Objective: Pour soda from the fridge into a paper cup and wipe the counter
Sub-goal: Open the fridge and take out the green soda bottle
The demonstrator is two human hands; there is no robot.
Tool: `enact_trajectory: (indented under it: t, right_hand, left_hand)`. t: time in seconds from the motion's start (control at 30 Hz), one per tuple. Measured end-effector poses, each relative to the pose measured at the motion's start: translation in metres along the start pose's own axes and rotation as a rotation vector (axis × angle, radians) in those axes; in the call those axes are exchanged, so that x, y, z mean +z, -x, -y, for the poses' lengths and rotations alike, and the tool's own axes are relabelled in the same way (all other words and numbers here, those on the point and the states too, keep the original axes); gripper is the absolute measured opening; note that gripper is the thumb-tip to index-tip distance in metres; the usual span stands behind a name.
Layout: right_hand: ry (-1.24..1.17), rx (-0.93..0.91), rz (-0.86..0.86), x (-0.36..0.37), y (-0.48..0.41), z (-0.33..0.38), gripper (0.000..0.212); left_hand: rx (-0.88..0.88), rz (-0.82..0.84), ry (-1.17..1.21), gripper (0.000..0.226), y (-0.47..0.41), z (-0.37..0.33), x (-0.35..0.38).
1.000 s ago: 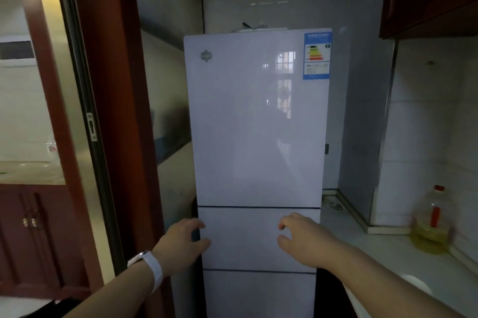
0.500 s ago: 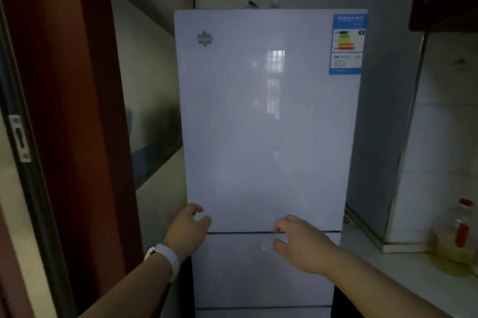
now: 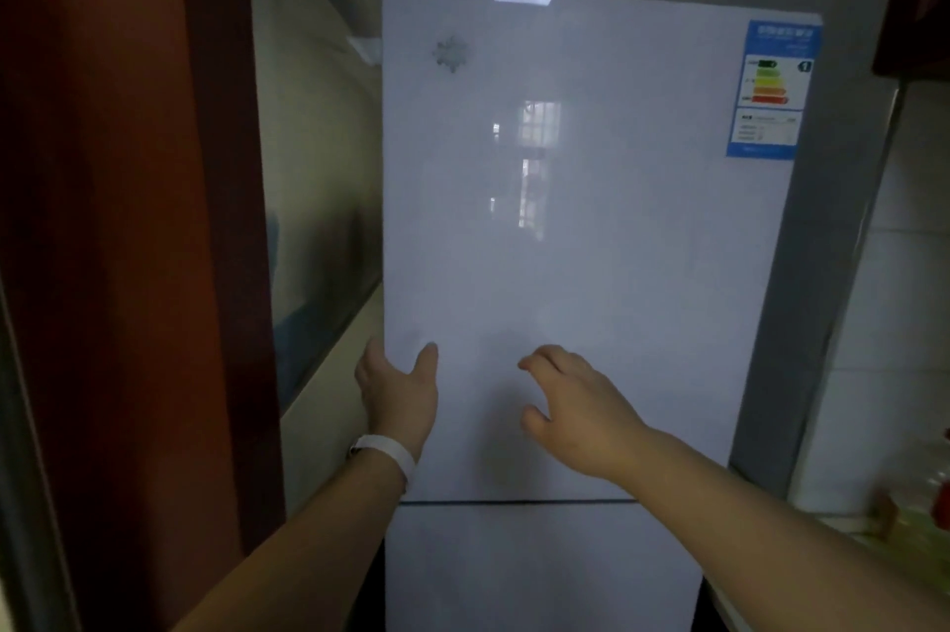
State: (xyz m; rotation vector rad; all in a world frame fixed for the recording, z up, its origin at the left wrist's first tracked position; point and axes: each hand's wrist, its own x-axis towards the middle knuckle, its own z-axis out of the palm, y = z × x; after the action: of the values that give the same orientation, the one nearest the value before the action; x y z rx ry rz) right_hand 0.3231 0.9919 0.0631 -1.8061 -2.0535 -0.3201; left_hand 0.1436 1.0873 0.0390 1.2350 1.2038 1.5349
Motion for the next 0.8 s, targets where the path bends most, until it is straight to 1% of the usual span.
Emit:
enact_trajectory:
  t: [0.1, 0.2, 0.27, 0.33, 0.43, 0.47, 0.57, 0.7, 0.8]
  right_hand:
    - [0.068, -0.025, -0.042, 0.009, -0.016, 0.0, 0.065]
    - [0.108, -0.052, -0.066, 0.02, -0.028, -0.007, 0.07]
    - [0.117, -0.068, -0.065, 0.029, -0.036, -0.015, 0.072]
    - [0.144, -0.067, -0.053, 0.037, -0.043, -0.026, 0.073]
    - [0.215, -0.076, -0.017, 0.049, -0.053, -0.037, 0.075]
    - [0.232, -0.088, -0.03, 0.052, -0.057, -0.041, 0.076]
    - [0.272, -0.113, -0.088, 0.057, -0.068, -0.056, 0.08]
    - [0.281, -0.142, -0.148, 0.058, -0.085, -0.076, 0.085]
    - [0.304, -0.181, -0.192, 0.066, -0.089, -0.085, 0.082]
  left_hand:
    - [-0.051, -0.027, 0.074, 0.092, -0.018, -0.004, 0.008]
    - [-0.086, -0.059, 0.154, 0.093, -0.034, -0.003, 0.014]
    - [-0.073, -0.059, 0.187, 0.092, -0.04, 0.005, 0.019]
    - [0.003, -0.041, 0.158, 0.087, -0.043, 0.015, 0.024]
    - [0.14, -0.049, 0.074, 0.073, -0.049, 0.027, 0.028]
    - [0.175, -0.059, 0.044, 0.072, -0.051, 0.029, 0.029]
    - [0.263, -0.069, -0.056, 0.08, -0.055, 0.035, 0.035]
    - [0.272, -0.108, -0.064, 0.078, -0.067, 0.04, 0.04]
    - [0.276, -0.116, -0.113, 0.075, -0.077, 0.044, 0.041]
